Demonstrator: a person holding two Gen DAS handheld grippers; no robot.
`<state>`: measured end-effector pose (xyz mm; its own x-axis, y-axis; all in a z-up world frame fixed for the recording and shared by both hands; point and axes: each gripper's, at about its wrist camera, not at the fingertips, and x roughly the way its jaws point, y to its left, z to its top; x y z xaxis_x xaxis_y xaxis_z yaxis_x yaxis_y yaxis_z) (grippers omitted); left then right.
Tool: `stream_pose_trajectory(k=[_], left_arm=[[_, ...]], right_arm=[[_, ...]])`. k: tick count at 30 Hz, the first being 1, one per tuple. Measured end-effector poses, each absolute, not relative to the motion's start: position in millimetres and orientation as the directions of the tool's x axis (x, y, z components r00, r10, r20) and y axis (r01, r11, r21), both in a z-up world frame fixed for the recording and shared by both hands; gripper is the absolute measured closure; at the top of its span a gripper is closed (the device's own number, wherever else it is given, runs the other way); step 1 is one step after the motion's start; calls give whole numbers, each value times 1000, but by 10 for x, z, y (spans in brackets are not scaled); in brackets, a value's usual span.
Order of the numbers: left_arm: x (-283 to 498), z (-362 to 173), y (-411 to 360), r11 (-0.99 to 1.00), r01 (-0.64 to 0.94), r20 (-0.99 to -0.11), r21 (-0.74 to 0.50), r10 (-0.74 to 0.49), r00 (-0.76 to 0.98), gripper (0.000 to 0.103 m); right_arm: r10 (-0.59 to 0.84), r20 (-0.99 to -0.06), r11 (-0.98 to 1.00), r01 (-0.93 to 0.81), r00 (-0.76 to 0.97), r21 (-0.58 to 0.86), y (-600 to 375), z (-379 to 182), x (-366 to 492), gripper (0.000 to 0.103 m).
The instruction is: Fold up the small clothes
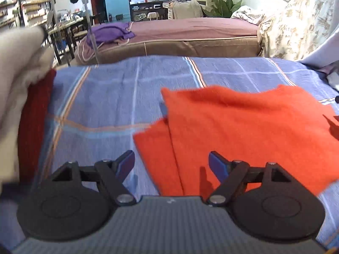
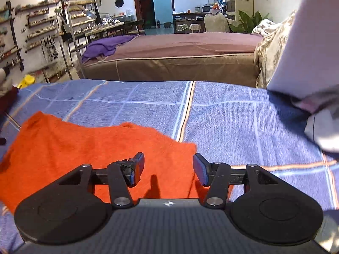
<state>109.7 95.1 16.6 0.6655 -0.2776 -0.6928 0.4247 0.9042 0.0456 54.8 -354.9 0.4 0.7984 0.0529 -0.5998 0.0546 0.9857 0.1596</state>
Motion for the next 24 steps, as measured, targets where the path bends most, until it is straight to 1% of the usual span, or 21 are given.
stream_pose_trajectory(k=[3, 6, 8, 9, 10, 11, 12, 13, 14, 15, 17, 18, 21, 24], left_arm=[[746, 43, 1080, 914, 404, -682, 12, -289, 672, 27], [611, -40, 1148, 911, 402, -689, -93, -350, 635, 29], [571, -96, 1140, 904, 409, -691, -126, -376, 618, 33], [569, -125, 1120, 900, 419, -696, -125, -380, 609, 41], [576, -161, 1095, 895, 429, -702, -122, -383, 600, 54], [585, -191, 1074, 890, 439, -708, -121, -388, 590, 63], [600, -229, 1042, 888, 444, -719, -120, -387, 578, 75], [605, -276, 1013, 887, 446, -730, -119, -383, 566, 84], [604, -306, 991, 886, 447, -735, -123, -384, 559, 88], [589, -318, 977, 885, 448, -737, -125, -385, 555, 92], [533, -297, 960, 888, 451, -732, -94, -368, 573, 94], [502, -278, 962, 888, 453, -731, -78, -360, 579, 95], [450, -235, 1044, 895, 437, -733, -88, -355, 580, 96], [409, -228, 1141, 903, 418, -745, -98, -345, 571, 96]], right_arm=[[75, -609, 976, 67, 790, 206, -3389, -55, 115, 15], [46, -646, 983, 82, 762, 167, -3220, -178, -208, 15], [37, -681, 983, 95, 732, 156, -3139, -283, -321, 17], [38, -691, 982, 102, 722, 161, -3136, -335, -357, 17], [35, -699, 981, 108, 715, 159, -3120, -378, -381, 17], [30, -712, 983, 108, 702, 148, -3101, -424, -382, 21], [27, -720, 985, 106, 693, 138, -3079, -463, -378, 30], [29, -722, 985, 105, 692, 140, -3067, -492, -380, 40], [46, -721, 983, 98, 691, 157, -3066, -516, -364, 65], [76, -722, 979, 85, 687, 184, -3055, -544, -350, 86], [89, -721, 978, 79, 687, 195, -3048, -555, -345, 92], [73, -724, 982, 76, 686, 172, -3042, -542, -369, 94], [41, -720, 990, 71, 693, 124, -3060, -474, -427, 96], [38, -725, 993, 54, 688, 103, -3066, -426, -473, 96]])
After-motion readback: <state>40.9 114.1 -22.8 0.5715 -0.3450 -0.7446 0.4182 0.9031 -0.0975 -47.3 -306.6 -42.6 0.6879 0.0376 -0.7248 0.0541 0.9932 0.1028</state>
